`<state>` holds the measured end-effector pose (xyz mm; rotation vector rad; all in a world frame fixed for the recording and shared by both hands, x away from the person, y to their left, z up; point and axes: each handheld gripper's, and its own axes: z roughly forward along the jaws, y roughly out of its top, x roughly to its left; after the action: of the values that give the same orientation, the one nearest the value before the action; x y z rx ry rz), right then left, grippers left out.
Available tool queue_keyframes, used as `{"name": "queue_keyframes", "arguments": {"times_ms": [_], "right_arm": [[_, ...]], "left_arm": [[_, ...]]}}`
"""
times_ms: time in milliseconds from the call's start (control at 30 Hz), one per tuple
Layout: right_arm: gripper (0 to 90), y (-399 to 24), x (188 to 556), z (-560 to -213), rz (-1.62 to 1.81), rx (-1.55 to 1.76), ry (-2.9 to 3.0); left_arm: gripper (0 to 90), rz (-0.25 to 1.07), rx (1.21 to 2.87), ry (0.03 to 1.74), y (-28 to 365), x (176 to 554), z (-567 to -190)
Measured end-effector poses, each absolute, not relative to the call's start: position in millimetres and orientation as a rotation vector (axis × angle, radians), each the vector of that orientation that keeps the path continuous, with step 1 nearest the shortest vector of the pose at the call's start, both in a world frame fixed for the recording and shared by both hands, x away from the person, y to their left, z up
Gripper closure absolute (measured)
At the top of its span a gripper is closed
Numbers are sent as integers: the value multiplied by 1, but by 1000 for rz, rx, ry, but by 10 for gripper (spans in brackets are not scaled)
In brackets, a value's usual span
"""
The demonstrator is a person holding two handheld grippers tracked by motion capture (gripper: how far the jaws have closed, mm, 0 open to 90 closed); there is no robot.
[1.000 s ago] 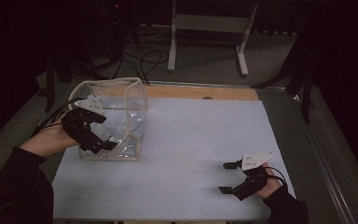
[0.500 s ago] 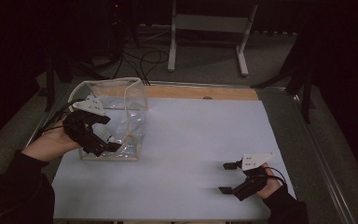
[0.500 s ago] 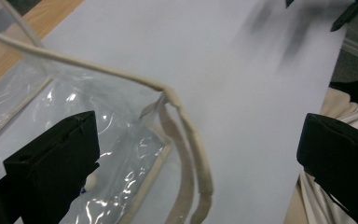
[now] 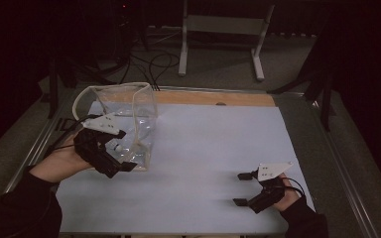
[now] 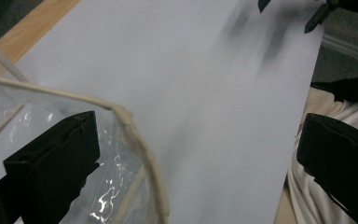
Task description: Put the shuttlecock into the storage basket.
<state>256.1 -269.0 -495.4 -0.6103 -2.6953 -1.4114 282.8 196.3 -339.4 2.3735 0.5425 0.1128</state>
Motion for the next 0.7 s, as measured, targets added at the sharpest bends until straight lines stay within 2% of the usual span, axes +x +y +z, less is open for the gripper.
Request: {"name": "queue_keyframes", "arguments": {"times_ms": [700], "right_arm": [[112, -270, 255, -496, -1413, -609, -2695]], "left_arm": [[4, 69, 2358, 451, 168, 260, -369]]}}
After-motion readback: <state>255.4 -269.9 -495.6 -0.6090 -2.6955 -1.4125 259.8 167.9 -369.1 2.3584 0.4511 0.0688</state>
